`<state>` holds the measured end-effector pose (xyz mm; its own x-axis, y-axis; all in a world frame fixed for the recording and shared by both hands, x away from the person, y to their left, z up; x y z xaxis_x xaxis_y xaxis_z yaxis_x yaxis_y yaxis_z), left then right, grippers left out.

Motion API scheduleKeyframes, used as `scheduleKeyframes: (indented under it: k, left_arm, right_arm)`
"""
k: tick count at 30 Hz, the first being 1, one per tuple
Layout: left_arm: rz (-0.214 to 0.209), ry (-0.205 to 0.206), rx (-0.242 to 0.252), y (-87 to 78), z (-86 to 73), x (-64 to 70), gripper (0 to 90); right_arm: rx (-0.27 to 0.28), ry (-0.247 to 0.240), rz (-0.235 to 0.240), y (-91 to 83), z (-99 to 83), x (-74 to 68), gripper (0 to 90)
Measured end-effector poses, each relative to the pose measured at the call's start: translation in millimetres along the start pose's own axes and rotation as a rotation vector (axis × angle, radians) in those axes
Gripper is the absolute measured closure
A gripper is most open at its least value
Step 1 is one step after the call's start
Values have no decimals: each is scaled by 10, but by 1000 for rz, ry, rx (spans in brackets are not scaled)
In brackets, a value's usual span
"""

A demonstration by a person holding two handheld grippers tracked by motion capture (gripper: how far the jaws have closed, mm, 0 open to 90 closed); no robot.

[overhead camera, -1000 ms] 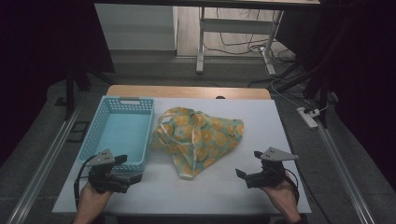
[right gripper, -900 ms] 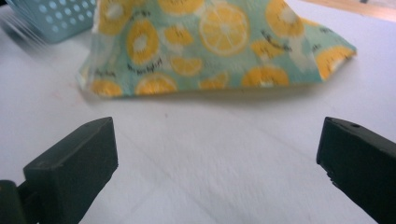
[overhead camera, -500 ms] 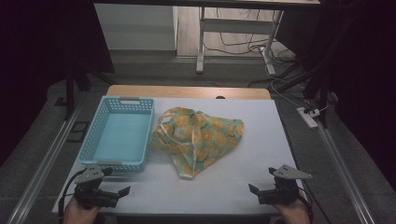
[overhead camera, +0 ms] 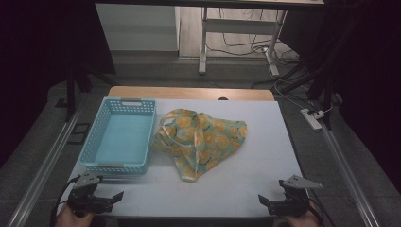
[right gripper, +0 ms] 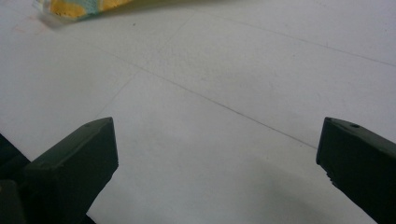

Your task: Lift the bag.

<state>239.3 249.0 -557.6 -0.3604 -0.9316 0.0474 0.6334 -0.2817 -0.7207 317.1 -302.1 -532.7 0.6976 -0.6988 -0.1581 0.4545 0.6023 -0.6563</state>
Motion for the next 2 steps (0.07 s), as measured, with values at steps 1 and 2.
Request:
scheduleKeyframes:
  k: [1,2]
  left_arm:
    - [-2,1,-3,3,1,2,0]
    - [-3,2,-5,6,3,3,0]
  right_arm:
    - [-4,2,1,4,-3,-2,0]
    - [-7,-2,2,6,-4,-2,0]
Point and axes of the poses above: each handheld gripper's, and its own axes: y roughly forward along the jaws, z roughly out of its top, x roughly to its right, the point moved 5 cm from there along y, roughly forward along the jaws, and after that the axes turned 8 degrees about z, right-handed, at the moved point
